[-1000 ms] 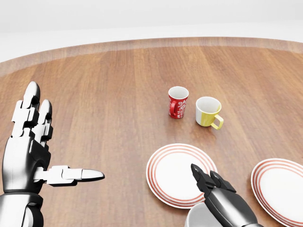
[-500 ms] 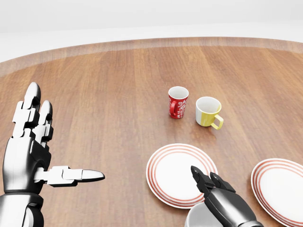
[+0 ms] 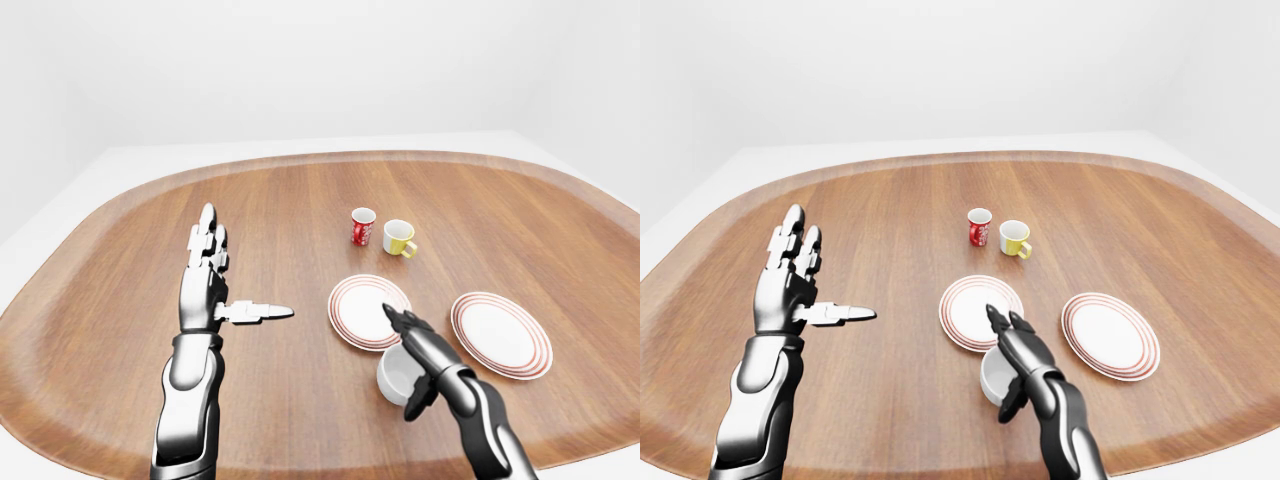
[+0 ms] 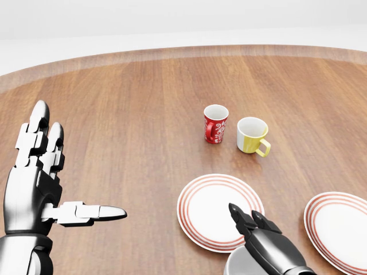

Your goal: Put the white mug on the left plate.

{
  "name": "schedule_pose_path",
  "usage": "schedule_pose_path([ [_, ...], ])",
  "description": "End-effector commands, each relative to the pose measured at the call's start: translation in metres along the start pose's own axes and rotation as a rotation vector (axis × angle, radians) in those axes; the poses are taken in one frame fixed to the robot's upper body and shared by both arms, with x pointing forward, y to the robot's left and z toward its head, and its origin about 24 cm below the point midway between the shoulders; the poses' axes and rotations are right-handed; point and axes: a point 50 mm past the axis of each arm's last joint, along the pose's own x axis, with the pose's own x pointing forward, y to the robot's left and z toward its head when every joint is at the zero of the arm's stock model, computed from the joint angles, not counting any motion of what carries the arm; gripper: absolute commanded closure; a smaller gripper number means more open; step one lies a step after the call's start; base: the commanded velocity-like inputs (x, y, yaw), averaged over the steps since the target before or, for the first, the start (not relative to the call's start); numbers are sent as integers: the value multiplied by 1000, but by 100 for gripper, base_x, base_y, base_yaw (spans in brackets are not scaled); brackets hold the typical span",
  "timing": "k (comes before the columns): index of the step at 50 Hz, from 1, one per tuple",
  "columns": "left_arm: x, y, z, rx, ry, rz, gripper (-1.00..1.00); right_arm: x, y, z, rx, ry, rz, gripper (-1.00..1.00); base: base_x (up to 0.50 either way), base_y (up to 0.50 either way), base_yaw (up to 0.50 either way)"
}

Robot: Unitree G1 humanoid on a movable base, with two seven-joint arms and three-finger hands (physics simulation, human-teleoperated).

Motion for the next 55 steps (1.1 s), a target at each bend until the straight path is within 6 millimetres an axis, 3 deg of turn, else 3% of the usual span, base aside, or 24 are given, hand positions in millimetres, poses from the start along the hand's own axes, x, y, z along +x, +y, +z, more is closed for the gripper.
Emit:
schedule_pose_path([
  [1,0,0,0,0,-1,1,-100,5,6,-5,-7,9,14,-100,0,0,0],
  [5,0,0,0,0,-2,1,-100,5,8,-7,-6,10,23,-100,0,0,0],
  [6,0,0,0,0,-2,1,-100,5,8,-8,-12,7,22,64,0,0,0],
  [7,0,0,0,0,-1,1,-100,4,9,-8,-15,4,27,100,0,0,0],
  [23,2,2,4,-1,-17,6,-100,-6,0,-1,27,-35,33,100,0,0,0],
  [30,3,2,4,-1,-17,6,-100,-29,-23,31,122,-155,49,100,0,0,0],
  [35,2,2,3,-1,-14,6,-100,-47,-54,61,122,-294,-99,100,0,0,0],
  [40,3,2,3,0,-16,6,-100,-55,-70,77,83,-377,-169,100,0,0,0],
  [49,3,2,3,-2,-15,5,-100,-52,-93,97,7,-456,-244,100,0,0,0],
  [55,3,2,5,-1,-24,6,-100,-27,-106,99,-15,-443,-224,100,0,0,0],
])
